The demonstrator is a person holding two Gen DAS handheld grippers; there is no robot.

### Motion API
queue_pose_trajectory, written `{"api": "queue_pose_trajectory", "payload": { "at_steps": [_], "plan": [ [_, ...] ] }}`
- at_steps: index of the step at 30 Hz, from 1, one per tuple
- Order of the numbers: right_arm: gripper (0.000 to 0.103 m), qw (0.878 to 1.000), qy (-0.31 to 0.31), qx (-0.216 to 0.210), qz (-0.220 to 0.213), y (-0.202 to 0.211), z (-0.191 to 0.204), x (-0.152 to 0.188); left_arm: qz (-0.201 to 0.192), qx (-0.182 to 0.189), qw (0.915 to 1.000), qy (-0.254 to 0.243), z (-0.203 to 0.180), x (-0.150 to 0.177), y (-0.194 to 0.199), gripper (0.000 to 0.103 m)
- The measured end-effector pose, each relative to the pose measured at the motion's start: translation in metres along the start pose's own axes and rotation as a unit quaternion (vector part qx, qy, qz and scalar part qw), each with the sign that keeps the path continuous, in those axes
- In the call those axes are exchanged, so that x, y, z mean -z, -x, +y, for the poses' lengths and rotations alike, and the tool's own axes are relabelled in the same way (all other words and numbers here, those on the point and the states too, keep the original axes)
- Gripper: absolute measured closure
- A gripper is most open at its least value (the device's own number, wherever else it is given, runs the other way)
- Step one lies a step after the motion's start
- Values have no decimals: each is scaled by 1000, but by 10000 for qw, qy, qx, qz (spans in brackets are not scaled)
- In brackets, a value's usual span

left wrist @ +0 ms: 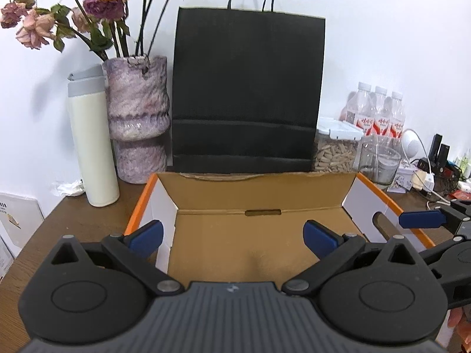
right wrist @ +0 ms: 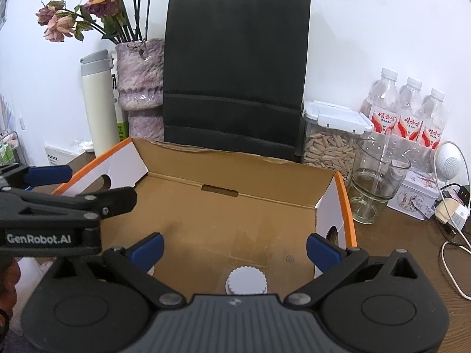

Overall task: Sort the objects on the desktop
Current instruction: 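Move both grippers back toward the objects beside the box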

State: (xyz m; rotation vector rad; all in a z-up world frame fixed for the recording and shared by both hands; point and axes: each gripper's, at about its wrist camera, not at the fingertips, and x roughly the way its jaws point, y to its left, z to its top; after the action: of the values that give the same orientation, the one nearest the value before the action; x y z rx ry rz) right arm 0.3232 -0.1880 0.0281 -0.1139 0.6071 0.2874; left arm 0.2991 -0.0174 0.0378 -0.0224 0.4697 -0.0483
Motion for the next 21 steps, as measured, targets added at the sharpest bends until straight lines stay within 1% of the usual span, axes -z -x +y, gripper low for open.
{"api": "queue_pose_trajectory", "payload": {
  "at_steps": [5, 11, 17, 21],
  "plan": [
    [0, 9998, 4, 12, -190, 16, -1, 0, -234, 39, 9997, 36, 5, -5, 21, 0],
    [0, 9991, 3, 42, -419, 46, -2, 8, -400, 0, 9992, 70, 17, -1, 52, 0],
    [0, 9982, 57, 91, -584, 81, -1, 25, -404, -125, 9991, 81, 33, 13, 84, 0],
    [0, 9980, 132, 118, -607, 103, 2, 41, -357, -241, 9991, 54, 45, 25, 103, 0]
  ]
}}
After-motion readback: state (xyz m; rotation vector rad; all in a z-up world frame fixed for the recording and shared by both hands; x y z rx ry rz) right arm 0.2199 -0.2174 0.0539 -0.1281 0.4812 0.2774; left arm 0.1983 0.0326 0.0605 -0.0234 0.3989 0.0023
